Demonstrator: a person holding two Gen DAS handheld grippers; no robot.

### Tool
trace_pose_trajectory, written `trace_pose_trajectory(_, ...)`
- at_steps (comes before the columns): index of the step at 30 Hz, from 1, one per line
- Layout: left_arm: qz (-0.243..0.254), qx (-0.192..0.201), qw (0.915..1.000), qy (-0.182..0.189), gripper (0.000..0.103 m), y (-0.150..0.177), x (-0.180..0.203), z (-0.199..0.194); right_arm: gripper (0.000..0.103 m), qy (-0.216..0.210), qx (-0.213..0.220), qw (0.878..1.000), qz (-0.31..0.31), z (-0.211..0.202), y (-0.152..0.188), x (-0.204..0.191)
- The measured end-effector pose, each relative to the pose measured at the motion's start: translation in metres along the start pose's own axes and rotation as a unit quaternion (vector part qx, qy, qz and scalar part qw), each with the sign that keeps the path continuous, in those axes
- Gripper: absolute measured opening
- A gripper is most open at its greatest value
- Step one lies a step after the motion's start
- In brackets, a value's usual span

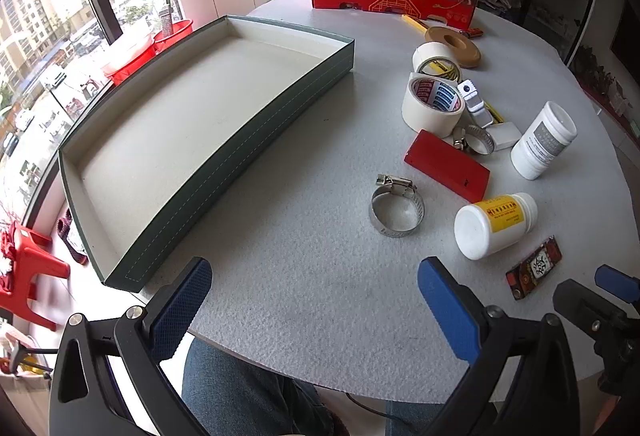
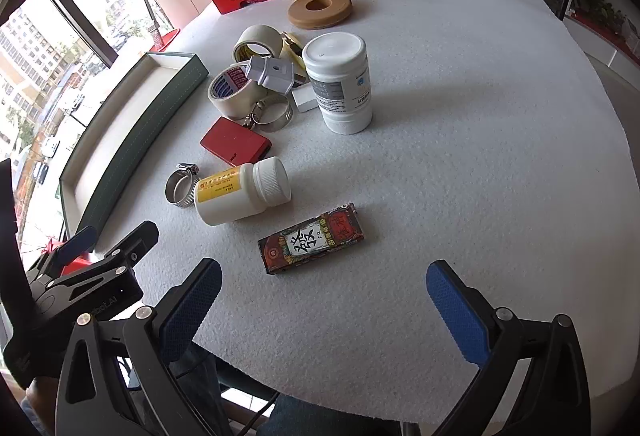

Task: Organize rigid objects
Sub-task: 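Move the right tool toward the printed box while the left tool approaches the hose clamp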

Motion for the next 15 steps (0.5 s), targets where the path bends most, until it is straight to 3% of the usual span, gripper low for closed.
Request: trace_pose_trajectory(15, 0.025, 0.0, 0.9997, -0.007, 0.103, -0.011, 0.002, 0.01, 0.103, 0.007, -0.009, 1.0, 0.0, 0.008, -0.004, 0.004)
Point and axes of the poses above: each gripper's, at about its wrist camera, not at the fingertips, and z roughly the way its jaws point, x to its right, y to its underside, the point moved 6 cm from there along z, roughly the way its jaws point, and after that the axes turned 13 degrees about -x, right-handed, at the moved point
